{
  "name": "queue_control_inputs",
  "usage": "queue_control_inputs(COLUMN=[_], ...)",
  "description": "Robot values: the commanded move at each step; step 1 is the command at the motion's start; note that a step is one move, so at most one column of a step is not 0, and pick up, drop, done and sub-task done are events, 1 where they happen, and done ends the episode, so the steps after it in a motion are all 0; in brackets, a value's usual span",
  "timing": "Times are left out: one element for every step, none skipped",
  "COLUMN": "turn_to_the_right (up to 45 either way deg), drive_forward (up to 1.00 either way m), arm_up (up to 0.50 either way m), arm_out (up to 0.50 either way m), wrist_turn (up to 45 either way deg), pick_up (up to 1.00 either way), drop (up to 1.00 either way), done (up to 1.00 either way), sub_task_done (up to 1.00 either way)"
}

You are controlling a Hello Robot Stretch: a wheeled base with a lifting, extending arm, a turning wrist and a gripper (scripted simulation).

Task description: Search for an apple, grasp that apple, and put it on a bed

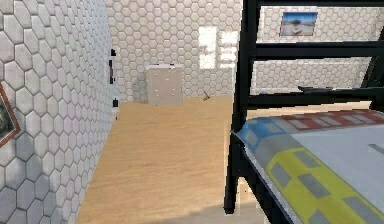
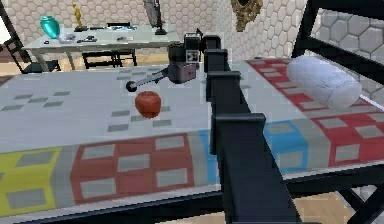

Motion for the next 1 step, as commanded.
queue_control_inputs(turn_to_the_right=[0.0], drive_forward=[0.0], arm_up=[0.0], arm_out=[0.0], wrist_turn=[0.0], pick_up=[0.0], drop=[0.0], done=[1.0], sub_task_done=[0.0])
